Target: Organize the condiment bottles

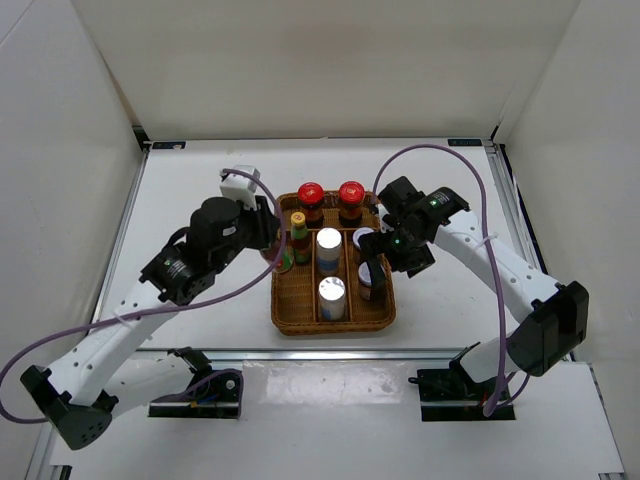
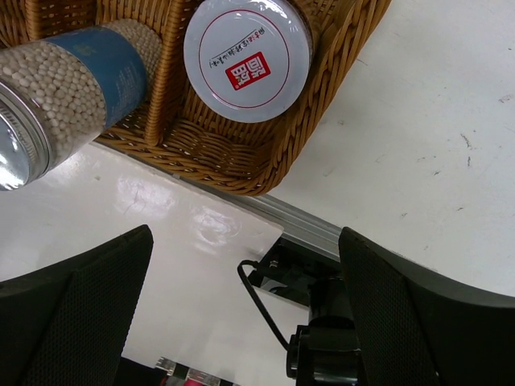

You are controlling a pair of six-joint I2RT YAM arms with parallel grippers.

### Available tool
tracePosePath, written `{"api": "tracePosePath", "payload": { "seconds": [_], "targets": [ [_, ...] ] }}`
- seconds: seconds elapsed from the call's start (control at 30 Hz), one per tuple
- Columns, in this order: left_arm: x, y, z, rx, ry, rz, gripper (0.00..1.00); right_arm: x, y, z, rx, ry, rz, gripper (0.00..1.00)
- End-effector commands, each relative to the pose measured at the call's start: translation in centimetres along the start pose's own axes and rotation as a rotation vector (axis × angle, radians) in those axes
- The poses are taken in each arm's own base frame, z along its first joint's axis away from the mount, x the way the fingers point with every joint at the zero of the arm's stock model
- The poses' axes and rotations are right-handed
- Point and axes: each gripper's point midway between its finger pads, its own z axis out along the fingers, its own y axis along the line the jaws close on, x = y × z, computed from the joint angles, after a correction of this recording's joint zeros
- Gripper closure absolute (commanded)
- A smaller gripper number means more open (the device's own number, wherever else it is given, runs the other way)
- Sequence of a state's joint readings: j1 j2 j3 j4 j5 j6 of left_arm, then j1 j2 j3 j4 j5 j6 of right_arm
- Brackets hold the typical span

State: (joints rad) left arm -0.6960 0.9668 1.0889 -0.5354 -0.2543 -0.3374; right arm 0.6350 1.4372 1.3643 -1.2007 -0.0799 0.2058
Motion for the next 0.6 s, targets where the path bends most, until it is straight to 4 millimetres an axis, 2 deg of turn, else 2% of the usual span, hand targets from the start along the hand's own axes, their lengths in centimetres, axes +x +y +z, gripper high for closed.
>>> {"api": "tracePosePath", "payload": {
  "seconds": [0.0,0.07,0.1,0.17,0.2,0.23,0.33,0.4,0.47,0.53,0.57],
  "targets": [
    [-1.3,-1.5,1.1,0.039,-0.050,-0.017,0.89,-0.2,0.2,0.0,-0.016,-0.007,-0.003,0.00],
    [-0.5,-1.9,1.9,0.048,-0.046,-0.025,0.89,-0.2,0.2,0.0,-0.016,-0.007,-0.003,0.00],
    [1.2,-2.0,2.6,0.051,-0.016,-0.023,0.89,0.0,0.1,0.2,-0.014,0.002,-0.002,0.00],
    [1.9,-1.8,3.1,0.033,-0.023,-0.031,0.89,0.2,-0.1,0.0,-0.001,-0.001,-0.002,0.00],
    [3.0,-1.9,3.7,0.028,-0.008,-0.022,0.89,0.1,-0.3,0.0,0.008,-0.002,-0.002,0.00],
    [2.7,-2.3,4.1,0.034,-0.023,-0.024,0.89,0.1,-0.2,-0.2,0.006,-0.011,-0.003,0.00],
    [3.9,-2.5,5.3,0.024,-0.008,-0.014,0.89,0.3,-0.4,-0.5,0.015,-0.013,-0.003,0.00],
    [5.3,-2.6,6.2,0.021,0.021,-0.001,0.88,0.3,-0.5,-0.5,0.026,-0.015,0.006,0.00],
    [5.9,-3.1,6.6,0.026,0.034,-0.021,0.80,0.3,-0.8,-0.5,0.038,-0.018,0.006,0.00],
    [7.1,-3.4,6.9,0.026,0.063,-0.021,0.75,0.2,-0.8,-0.7,0.045,-0.029,0.014,0.00],
    [7.4,-3.4,7.2,0.021,0.074,-0.032,0.66,0.2,-1.0,-0.7,0.055,-0.031,0.014,0.00]
  ]
}}
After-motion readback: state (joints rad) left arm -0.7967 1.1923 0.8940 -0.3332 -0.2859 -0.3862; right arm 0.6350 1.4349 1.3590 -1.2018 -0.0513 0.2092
